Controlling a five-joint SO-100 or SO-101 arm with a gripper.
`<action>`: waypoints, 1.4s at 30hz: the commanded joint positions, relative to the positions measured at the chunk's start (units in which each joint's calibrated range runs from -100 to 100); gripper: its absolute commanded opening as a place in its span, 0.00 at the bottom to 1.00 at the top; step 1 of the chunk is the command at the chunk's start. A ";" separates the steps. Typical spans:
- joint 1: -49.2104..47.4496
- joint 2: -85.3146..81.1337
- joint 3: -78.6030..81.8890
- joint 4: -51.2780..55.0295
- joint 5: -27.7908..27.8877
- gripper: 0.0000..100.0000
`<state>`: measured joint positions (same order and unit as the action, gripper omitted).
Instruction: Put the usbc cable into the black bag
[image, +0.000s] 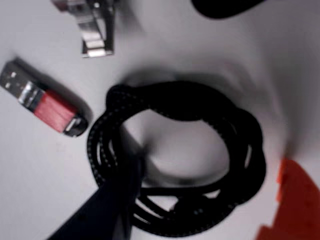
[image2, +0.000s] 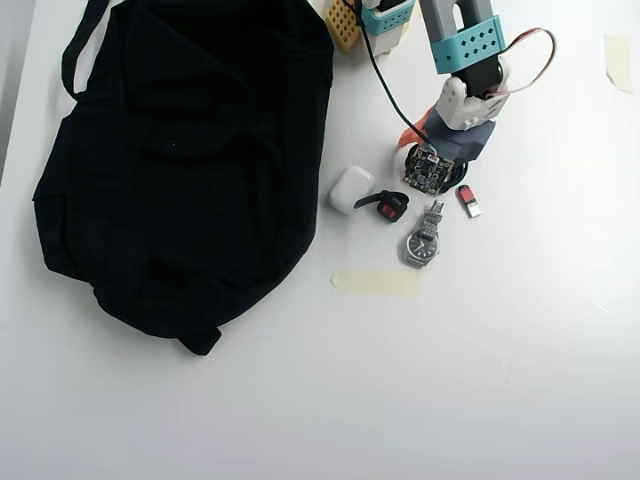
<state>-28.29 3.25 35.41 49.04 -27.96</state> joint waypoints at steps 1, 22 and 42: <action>0.92 -0.10 -2.35 -0.12 0.22 0.33; 1.07 0.73 -3.42 -0.20 0.64 0.02; 8.02 -0.60 -11.60 1.69 9.40 0.02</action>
<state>-23.08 4.25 29.95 49.21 -23.32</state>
